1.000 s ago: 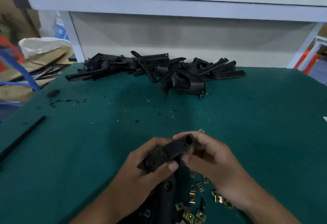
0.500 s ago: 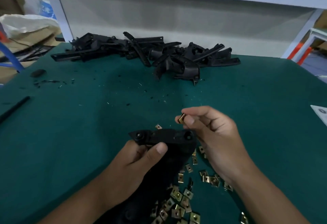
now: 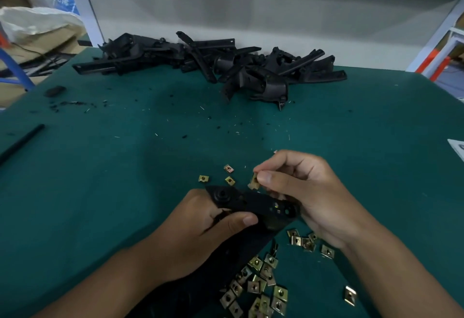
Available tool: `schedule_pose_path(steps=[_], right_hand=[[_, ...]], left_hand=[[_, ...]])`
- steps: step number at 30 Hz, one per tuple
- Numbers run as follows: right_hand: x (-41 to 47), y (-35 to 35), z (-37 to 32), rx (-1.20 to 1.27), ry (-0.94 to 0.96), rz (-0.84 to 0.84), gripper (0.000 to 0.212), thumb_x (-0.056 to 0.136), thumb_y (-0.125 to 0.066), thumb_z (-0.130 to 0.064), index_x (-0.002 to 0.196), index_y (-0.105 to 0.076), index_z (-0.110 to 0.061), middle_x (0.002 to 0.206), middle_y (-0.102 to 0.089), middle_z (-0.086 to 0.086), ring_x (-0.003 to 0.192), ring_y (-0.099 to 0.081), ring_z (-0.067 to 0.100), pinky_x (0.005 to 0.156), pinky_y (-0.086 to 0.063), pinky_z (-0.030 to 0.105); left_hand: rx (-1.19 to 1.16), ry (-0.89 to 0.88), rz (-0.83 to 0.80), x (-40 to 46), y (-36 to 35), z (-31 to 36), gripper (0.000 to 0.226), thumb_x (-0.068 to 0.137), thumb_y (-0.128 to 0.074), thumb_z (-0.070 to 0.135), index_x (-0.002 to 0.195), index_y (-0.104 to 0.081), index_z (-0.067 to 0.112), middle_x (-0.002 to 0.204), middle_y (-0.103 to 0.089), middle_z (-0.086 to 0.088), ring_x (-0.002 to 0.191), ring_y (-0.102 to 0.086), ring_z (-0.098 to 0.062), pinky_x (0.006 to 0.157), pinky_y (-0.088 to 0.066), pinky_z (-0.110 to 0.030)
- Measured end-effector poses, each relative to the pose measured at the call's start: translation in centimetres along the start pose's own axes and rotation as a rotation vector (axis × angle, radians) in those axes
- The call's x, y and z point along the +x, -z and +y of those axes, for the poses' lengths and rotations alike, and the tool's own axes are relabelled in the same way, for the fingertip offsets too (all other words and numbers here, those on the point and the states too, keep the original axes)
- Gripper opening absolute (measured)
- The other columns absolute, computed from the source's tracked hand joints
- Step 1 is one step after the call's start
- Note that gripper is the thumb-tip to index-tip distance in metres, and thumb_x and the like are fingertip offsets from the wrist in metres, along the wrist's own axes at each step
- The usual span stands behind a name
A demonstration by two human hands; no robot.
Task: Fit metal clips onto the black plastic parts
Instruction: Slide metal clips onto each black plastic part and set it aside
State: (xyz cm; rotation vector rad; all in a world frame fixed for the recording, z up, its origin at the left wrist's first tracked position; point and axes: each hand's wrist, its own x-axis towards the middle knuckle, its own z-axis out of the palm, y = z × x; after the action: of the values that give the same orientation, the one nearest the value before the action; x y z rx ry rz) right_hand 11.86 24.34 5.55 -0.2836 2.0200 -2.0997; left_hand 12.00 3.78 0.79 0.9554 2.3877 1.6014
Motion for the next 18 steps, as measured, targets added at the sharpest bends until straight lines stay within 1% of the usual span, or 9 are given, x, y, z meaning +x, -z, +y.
schedule_pose_path(steps=[3,4,6,7,9,11,13,16,18], right_hand=[[-0.08,-0.22,0.09,-0.032,-0.009,-0.012,0.011,0.075,-0.08,-0.033,0.083,-0.079,-0.025,0.076,-0.071,-0.008,0.07,-0.066,0.004,0.062,-0.05,0.015],[-0.11,-0.34,0.14,-0.043,-0.014,-0.022,0.011,0.075,-0.08,-0.033,0.083,-0.079,-0.025,0.076,-0.072,-0.007,0.07,-0.066,0.004,0.063,-0.05,0.014],[-0.13,-0.51,0.21,-0.049,-0.029,-0.035,0.007,0.077,-0.08,-0.03,0.082,-0.079,-0.026,0.077,-0.073,-0.008,0.072,-0.067,0.004,0.064,-0.05,0.014],[-0.09,-0.53,0.23,-0.053,-0.036,-0.032,0.004,0.078,-0.08,-0.027,0.081,-0.079,-0.026,0.077,-0.073,-0.008,0.072,-0.067,0.004,0.064,-0.05,0.014],[-0.07,-0.49,0.24,-0.066,-0.044,-0.017,0.002,0.079,-0.079,-0.026,0.081,-0.079,-0.026,0.077,-0.073,-0.008,0.072,-0.068,0.004,0.063,-0.051,0.014],[-0.08,-0.43,0.27,-0.086,-0.055,-0.018,0.002,0.079,-0.078,-0.027,0.081,-0.079,-0.026,0.077,-0.073,-0.007,0.072,-0.068,0.004,0.063,-0.051,0.014],[-0.14,-0.37,0.27,-0.101,-0.077,-0.027,0.003,0.079,-0.079,-0.028,0.08,-0.079,-0.026,0.077,-0.073,-0.007,0.071,-0.068,0.004,0.061,-0.051,0.015],[-0.17,-0.16,0.26,-0.122,-0.091,-0.044,0.012,0.075,-0.081,-0.036,0.081,-0.078,-0.025,0.076,-0.073,-0.006,0.069,-0.067,0.005,0.059,-0.05,0.016],[-0.16,-0.12,0.18,-0.121,-0.086,-0.052,0.017,0.073,-0.08,-0.04,0.081,-0.078,-0.025,0.076,-0.073,-0.005,0.068,-0.066,0.006,0.058,-0.05,0.016]], left_hand=[[0.031,-0.047,-0.005,0.06,-0.15,0.2,0.046,0.101,-0.046,0.054,0.078,-0.061,0.017,0.074,-0.06,0.007,0.069,-0.061,-0.007,0.062,-0.05,-0.031],[0.049,-0.053,-0.008,0.08,-0.23,0.2,0.047,0.101,-0.045,0.055,0.076,-0.058,0.017,0.072,-0.059,0.007,0.067,-0.06,-0.008,0.061,-0.049,-0.031],[0.076,-0.057,-0.01,0.12,-0.3,0.02,0.055,0.1,-0.043,0.059,0.077,-0.061,0.012,0.073,-0.061,0.0,0.068,-0.062,-0.014,0.062,-0.049,-0.038],[0.081,-0.067,-0.004,0.1,-0.25,-0.05,0.056,0.1,-0.043,0.059,0.078,-0.064,0.012,0.073,-0.061,0.001,0.068,-0.062,-0.014,0.063,-0.049,-0.038],[0.085,-0.084,0.004,0.12,-0.14,-0.01,0.05,0.101,-0.044,0.058,0.079,-0.064,0.017,0.074,-0.062,0.006,0.068,-0.062,-0.008,0.061,-0.048,-0.031],[0.088,-0.1,0.006,0.14,-0.15,0.09,0.038,0.101,-0.046,0.055,0.076,-0.058,0.028,0.073,-0.058,0.014,0.066,-0.059,-0.001,0.058,-0.042,-0.017],[0.095,-0.092,0.002,0.16,-0.19,0.08,0.036,0.1,-0.047,0.055,0.076,-0.056,0.03,0.073,-0.056,0.016,0.065,-0.056,0.002,0.059,-0.037,-0.011],[0.052,-0.054,-0.005,0.05,-0.19,0.05,0.036,0.097,-0.053,0.055,0.078,-0.062,0.026,0.075,-0.061,0.016,0.068,-0.061,-0.001,0.06,-0.042,-0.015],[0.027,-0.034,0.001,0.04,-0.11,0.19,0.025,0.096,-0.056,0.052,0.079,-0.063,0.035,0.075,-0.063,0.016,0.069,-0.062,-0.003,0.059,-0.044,-0.018]])
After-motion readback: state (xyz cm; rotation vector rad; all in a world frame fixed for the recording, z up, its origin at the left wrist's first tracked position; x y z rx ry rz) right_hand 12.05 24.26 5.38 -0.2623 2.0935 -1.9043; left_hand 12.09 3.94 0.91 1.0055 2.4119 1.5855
